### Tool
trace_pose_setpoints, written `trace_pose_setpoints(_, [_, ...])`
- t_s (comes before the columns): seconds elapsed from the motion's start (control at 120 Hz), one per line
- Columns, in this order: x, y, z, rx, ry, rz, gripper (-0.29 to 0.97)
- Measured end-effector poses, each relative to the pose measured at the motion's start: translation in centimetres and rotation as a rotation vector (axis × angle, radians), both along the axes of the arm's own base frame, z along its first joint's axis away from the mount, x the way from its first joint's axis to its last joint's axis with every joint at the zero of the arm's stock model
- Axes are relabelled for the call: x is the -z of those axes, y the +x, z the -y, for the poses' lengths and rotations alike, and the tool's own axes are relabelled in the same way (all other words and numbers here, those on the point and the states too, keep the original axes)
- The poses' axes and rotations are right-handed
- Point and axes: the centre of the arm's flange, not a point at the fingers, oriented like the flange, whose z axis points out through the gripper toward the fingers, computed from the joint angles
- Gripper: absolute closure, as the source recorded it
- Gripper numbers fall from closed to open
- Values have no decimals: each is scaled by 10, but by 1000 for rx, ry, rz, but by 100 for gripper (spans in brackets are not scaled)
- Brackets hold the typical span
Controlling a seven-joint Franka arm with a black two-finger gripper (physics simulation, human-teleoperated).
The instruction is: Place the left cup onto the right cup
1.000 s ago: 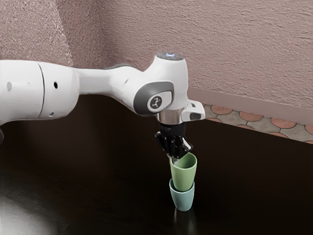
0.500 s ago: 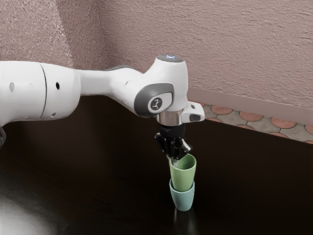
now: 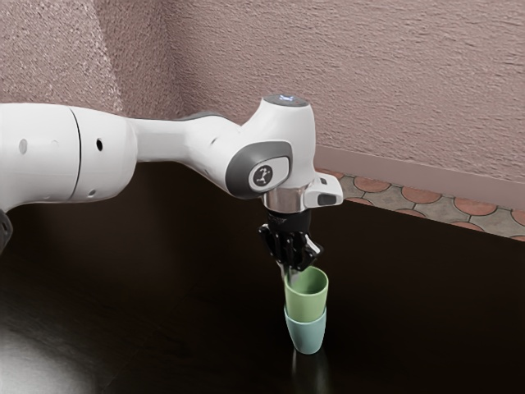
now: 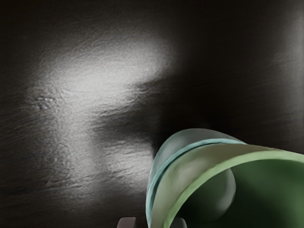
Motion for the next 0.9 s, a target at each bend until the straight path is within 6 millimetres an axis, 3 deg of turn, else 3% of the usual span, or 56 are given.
trace_pose_setpoints(0.2, [0, -1, 1, 1, -3, -1, 53])
trace_pose_setpoints(0.358, [-1, -1, 1, 1, -7, 0, 29])
trace_pose_setpoints(0.483, [-5, -1, 1, 2, -11, 4, 17])
trace_pose_setpoints(0.9, [-33, -1, -8, -5, -30, 35, 4])
